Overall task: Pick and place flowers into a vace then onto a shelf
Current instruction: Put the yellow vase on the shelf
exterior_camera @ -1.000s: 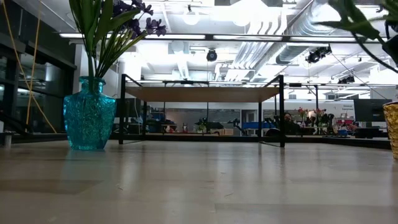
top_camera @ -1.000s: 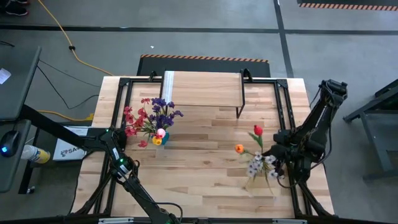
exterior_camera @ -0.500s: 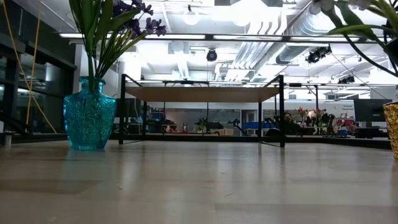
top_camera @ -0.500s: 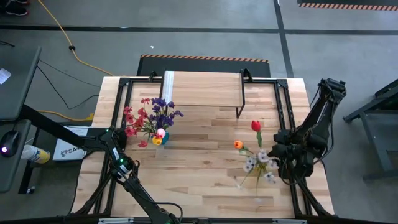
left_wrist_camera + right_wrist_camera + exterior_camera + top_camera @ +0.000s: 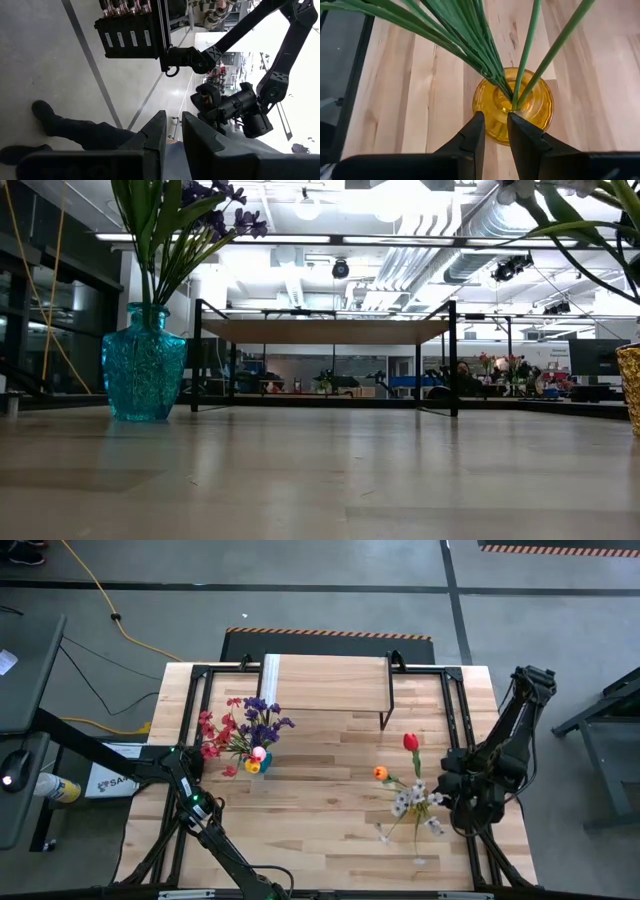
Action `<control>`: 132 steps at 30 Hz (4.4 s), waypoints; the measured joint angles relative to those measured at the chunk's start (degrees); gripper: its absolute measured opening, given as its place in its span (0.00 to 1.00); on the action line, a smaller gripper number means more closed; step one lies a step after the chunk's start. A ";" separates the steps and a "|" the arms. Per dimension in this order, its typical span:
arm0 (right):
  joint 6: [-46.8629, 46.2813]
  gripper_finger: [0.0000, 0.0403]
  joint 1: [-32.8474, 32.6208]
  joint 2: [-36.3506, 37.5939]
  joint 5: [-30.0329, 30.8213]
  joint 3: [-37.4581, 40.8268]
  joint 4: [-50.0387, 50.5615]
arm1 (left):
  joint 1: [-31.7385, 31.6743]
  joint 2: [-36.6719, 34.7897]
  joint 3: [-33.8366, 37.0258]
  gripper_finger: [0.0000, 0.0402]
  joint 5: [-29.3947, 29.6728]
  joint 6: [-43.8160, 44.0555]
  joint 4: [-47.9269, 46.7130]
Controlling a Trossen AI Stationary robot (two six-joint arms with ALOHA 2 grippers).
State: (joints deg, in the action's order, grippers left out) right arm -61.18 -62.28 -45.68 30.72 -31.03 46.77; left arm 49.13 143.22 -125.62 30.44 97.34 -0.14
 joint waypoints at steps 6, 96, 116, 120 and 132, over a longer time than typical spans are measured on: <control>-1.93 0.18 0.00 2.13 -1.91 0.00 1.13 | 0.01 0.01 0.00 0.24 0.00 0.00 -0.49; -16.40 0.33 15.80 4.89 -12.62 0.00 2.29 | 0.01 0.04 -0.02 0.24 -0.44 -1.09 -4.31; -16.55 0.38 15.80 4.82 -12.89 0.00 1.82 | 0.01 0.04 -0.02 0.24 -0.44 -1.09 -4.33; -16.55 0.39 15.80 4.82 -12.93 0.00 1.38 | 0.01 0.04 -0.02 0.24 -0.44 -1.09 -4.31; -16.36 0.39 15.80 1.46 -13.24 0.00 0.06 | 0.01 0.04 -0.02 0.24 -0.44 -1.09 -4.31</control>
State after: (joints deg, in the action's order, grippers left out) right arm -77.54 -46.48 -44.23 17.48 -31.03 46.83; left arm 49.15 143.26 -125.64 30.00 96.25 -4.45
